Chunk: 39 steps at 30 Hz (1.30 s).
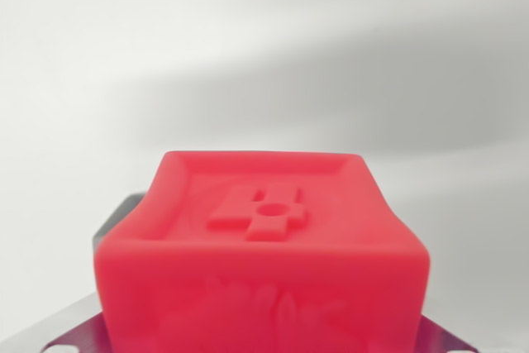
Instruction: Destack cube
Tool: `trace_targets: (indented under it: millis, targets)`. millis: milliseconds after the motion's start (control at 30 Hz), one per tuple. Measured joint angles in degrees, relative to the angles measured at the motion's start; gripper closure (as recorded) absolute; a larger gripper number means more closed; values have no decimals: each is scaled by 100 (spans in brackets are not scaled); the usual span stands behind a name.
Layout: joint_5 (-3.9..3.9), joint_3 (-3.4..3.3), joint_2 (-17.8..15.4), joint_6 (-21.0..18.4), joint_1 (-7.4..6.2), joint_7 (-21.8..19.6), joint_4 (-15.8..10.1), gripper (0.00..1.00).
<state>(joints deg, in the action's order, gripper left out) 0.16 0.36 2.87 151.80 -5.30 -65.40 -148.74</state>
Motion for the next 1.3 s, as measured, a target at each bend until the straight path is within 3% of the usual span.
trace_targets:
  millis: [767, 1300]
  targets:
    - [6, -205, 333, -120, 282, 630, 450, 100]
    - [31, -284, 564, -224, 491, 1032, 788, 100]
